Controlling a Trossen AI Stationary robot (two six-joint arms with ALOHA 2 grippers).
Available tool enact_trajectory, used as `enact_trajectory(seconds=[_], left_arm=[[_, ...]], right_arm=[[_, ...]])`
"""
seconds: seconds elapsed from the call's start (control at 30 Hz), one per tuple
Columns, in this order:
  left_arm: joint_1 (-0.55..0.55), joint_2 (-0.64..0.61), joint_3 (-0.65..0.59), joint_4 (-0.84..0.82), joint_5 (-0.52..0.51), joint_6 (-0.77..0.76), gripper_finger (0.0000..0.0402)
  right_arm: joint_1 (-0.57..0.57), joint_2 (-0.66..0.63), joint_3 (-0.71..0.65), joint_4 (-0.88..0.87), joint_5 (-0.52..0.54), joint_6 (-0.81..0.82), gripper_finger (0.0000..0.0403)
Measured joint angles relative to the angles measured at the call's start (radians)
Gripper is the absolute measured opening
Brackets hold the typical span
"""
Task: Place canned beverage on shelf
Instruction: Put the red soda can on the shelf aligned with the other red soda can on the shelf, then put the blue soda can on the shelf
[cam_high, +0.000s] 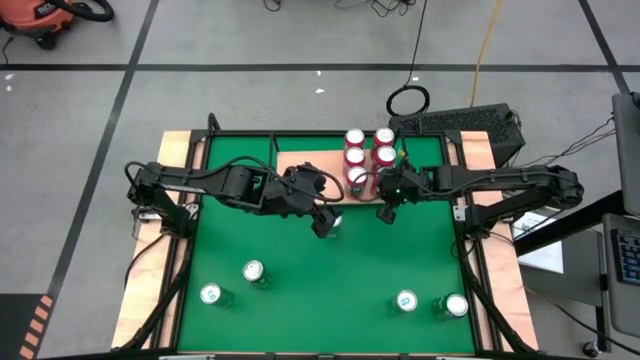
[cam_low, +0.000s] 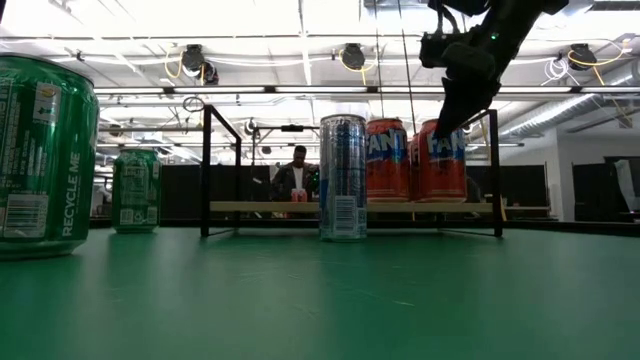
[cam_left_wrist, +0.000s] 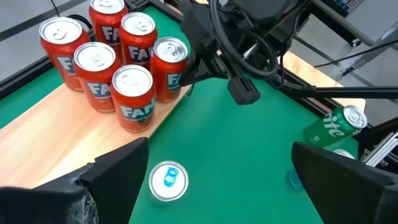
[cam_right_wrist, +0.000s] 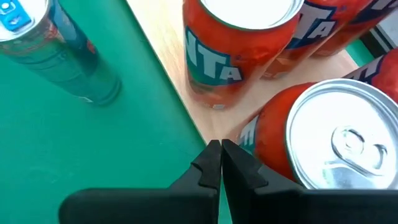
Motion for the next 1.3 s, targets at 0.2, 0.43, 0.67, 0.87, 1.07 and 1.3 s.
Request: enact_trajectory(seconds=[0.2,0.43,0.67,0.87,1.07,1.3], left_arm=[[0.0,0.0,0.0,-0.017,0.0,0.0,0.0396],[0.0,0.0,0.0,-0.017,0.0,-0.001,0.0396],[0.0,0.0,0.0,-0.017,0.0,-0.001,0.0396],[0.0,0.0,0.0,-0.017,0.001,-0.002,0.0396],[0.0,0.0,0.0,-0.033,0.0,-0.023,0.0396],[0.019,0.0,0.0,-0.038,0.002,-0.018,0.0396]], right_arm=[[-0.001,0.0,0.0,0.0,0.029,0.0,0.0006],[-0.003,0.0,0.0,0.001,0.056,-0.014,0.0006],[-0.014,0.0,0.0,0.03,0.055,-0.022,0.0006],[-0.004,-0.019,0.038,0.027,-0.016,-0.017,0.0006],[0.025,-0.022,0.2,-0.044,-0.11,-0.002,0.0006],[0.031,-0.022,0.352,-0.158,-0.242,0.024,0.0006]])
